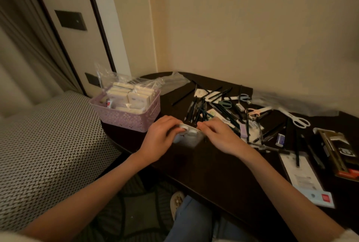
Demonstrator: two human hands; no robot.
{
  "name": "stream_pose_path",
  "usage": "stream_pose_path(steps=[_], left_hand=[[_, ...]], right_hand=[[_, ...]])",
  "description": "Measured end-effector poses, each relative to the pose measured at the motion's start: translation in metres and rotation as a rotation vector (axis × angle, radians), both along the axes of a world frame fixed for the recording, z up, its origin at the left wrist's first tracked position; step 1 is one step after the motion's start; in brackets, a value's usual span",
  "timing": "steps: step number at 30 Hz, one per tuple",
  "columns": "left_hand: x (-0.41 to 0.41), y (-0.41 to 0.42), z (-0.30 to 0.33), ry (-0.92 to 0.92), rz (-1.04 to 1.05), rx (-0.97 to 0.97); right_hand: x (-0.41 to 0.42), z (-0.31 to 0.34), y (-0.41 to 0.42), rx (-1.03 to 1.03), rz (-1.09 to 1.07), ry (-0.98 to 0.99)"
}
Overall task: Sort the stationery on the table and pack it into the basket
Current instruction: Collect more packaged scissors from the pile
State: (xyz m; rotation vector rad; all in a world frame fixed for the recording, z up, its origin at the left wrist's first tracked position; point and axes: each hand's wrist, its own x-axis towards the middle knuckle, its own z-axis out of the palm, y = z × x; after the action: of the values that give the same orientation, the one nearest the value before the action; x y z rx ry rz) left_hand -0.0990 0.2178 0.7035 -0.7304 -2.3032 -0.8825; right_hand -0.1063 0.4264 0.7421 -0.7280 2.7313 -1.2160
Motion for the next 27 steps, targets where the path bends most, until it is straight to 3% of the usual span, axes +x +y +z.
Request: stream_pose_path(steps=[8, 11, 18, 23, 27], left_hand=[[-0.020, -0.017, 0.042, -0.167, -0.019, -0.004], [-0.024, -0.028, 0.048, -0.269, 0.011, 0.108], [-0.044, -0.076, 0.087, -0.414, 0.124, 0.385], [-0.063, -0.124, 0.107, -0.395, 0.190, 0.355], [-0.084, -0.159, 0.101, -0.361, 0.338, 0.237]], right_hand=[[-0.016, 0.028, -0.019, 0.084, 0.078, 0.214], [-0.028, 0.031, -0.033, 0.066, 0.074, 0.222], [-0.066, 0.058, -0.080, -0.164, 0.041, 0.221], [-0.093, 0.070, -0.121, -0.385, -0.010, 0.262], [-0.112, 0.061, -0.159, -0.451, -0.009, 0.157]])
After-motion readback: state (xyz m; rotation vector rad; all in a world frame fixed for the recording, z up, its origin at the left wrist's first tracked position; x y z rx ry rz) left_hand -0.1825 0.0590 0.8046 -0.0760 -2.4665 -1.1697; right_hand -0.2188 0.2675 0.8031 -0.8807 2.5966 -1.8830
